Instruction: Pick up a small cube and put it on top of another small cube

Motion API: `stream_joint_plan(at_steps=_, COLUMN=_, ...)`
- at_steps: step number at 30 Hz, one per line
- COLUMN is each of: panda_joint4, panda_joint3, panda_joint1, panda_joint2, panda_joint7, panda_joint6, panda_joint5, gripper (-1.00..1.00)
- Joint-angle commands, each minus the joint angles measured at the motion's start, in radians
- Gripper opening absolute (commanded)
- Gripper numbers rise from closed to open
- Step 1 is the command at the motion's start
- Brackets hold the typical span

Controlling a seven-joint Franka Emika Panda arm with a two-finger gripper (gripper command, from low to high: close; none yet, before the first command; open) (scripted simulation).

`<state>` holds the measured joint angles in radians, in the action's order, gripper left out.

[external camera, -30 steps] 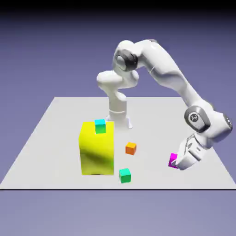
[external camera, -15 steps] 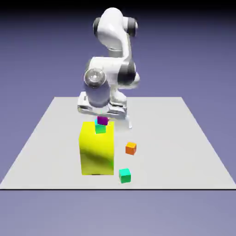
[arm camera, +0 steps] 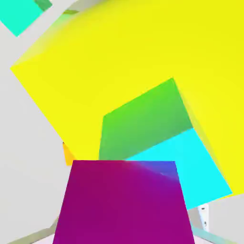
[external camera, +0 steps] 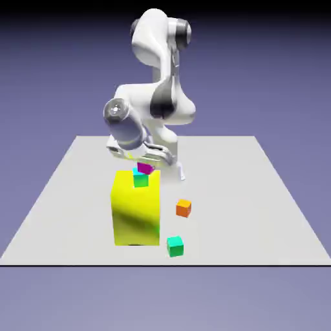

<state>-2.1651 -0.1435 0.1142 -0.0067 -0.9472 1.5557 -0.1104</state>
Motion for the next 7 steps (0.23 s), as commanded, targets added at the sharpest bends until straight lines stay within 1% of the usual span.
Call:
stream_joint_plan(at_steps=1, panda_joint4=0.0, panda_joint3=0.0, panda_joint1=0.009, panda_joint2=0.0, panda_joint7=0.0, panda_joint6=0.0, panda_joint5=0.0, gripper=1.0)
stream_joint_plan(at_steps=7, panda_joint4=0.198, panda_joint3=-0.007, panda_joint1=0.016, panda_joint2=0.029, panda_joint7=-0.004, panda_joint6=-0.169, panda_joint5=0.003, gripper=1.0)
